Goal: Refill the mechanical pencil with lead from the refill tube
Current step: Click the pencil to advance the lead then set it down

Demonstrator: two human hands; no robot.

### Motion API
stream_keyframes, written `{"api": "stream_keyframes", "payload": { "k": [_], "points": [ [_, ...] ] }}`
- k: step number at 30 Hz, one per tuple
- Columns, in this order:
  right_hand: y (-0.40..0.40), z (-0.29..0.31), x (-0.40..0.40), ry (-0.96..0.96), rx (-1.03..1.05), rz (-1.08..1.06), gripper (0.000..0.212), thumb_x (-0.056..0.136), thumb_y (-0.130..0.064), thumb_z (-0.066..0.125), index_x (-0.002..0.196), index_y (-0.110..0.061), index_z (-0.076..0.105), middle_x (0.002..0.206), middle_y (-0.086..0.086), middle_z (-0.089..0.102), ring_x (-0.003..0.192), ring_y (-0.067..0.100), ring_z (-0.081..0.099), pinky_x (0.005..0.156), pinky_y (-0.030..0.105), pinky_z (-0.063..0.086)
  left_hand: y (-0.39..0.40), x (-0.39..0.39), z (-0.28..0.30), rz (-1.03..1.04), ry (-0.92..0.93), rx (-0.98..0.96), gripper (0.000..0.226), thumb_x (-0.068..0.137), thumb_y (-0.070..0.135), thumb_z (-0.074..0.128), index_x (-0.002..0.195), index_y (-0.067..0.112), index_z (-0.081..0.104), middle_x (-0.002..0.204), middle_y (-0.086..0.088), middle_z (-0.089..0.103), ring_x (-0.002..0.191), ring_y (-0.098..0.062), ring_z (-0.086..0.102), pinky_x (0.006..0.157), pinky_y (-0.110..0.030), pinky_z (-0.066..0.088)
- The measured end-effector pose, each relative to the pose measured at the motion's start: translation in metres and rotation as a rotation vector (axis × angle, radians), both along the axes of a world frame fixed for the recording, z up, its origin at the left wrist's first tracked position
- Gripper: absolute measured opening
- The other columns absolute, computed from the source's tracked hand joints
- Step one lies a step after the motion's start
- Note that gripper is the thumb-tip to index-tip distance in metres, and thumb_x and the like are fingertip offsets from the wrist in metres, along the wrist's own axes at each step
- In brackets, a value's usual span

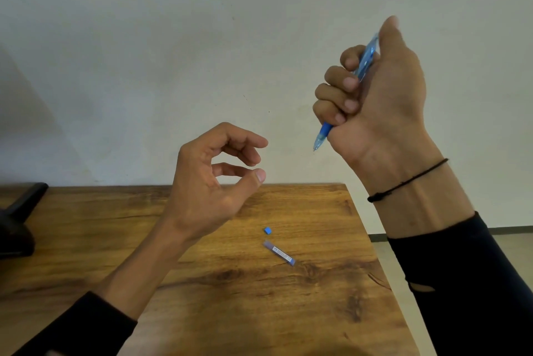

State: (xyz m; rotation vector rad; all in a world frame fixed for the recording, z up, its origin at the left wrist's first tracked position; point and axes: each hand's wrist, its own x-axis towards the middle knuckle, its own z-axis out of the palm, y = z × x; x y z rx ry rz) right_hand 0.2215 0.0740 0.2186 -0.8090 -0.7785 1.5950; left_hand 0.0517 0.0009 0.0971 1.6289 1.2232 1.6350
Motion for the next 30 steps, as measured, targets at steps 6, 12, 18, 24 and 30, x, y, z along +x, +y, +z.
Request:
{"api": "stream_keyframes", "payload": {
  "k": [6, 12, 18, 24, 30],
  "points": [
    [-0.0014, 0.0019, 0.0035, 0.044, -0.056, -0.002, 0.056, 0.103, -0.048, 0.042, 0.058, -0.019, 0.027, 0.051, -0.003, 0.02, 0.045, 0.015, 0.011, 0.046, 0.026, 0.012, 0.0005, 0.0005, -0.0009, -0.007, -0.002, -0.002, 0.033, 0.08, 0.003, 0.081, 0.107, 0.02, 0.077, 0.091, 0.001, 0.073, 0.09, -0.016, 0.071, 0.074, -0.023, 0.062],
    [-0.001, 0.0027, 0.0028, 0.042, -0.051, 0.007, 0.056, 0.103, -0.047, 0.042, 0.057, -0.018, 0.029, 0.052, -0.002, 0.021, 0.044, 0.015, 0.012, 0.045, 0.026, 0.013, 0.0012, 0.0011, -0.0014, -0.013, -0.004, -0.001, 0.033, 0.08, 0.003, 0.081, 0.107, 0.022, 0.077, 0.091, 0.001, 0.072, 0.09, -0.016, 0.071, 0.074, -0.022, 0.061],
    [-0.0015, 0.0014, 0.0014, 0.031, -0.051, 0.023, 0.056, 0.103, -0.047, 0.041, 0.057, -0.018, 0.029, 0.051, -0.002, 0.022, 0.043, 0.014, 0.013, 0.043, 0.025, 0.014, 0.0014, 0.002, -0.0013, -0.012, -0.003, -0.001, 0.034, 0.079, 0.003, 0.081, 0.107, 0.022, 0.076, 0.09, 0.001, 0.072, 0.09, -0.017, 0.071, 0.074, -0.022, 0.061],
    [-0.0012, 0.0018, 0.0006, 0.01, -0.046, 0.029, 0.056, 0.103, -0.047, 0.04, 0.057, -0.018, 0.028, 0.049, -0.002, 0.022, 0.042, 0.014, 0.012, 0.043, 0.025, 0.014, 0.0021, 0.0017, -0.0017, -0.01, 0.0, 0.003, 0.034, 0.079, 0.003, 0.081, 0.106, 0.024, 0.076, 0.091, 0.0, 0.073, 0.091, -0.018, 0.071, 0.075, -0.022, 0.062],
    [-0.0007, 0.0016, 0.0005, -0.008, -0.044, 0.026, 0.056, 0.103, -0.047, 0.041, 0.057, -0.018, 0.028, 0.05, -0.002, 0.022, 0.042, 0.014, 0.012, 0.043, 0.025, 0.014, 0.0028, 0.0014, -0.0021, -0.01, 0.003, 0.005, 0.035, 0.08, 0.004, 0.081, 0.106, 0.025, 0.076, 0.092, 0.002, 0.073, 0.091, -0.017, 0.072, 0.075, -0.023, 0.062]
  ]
}}
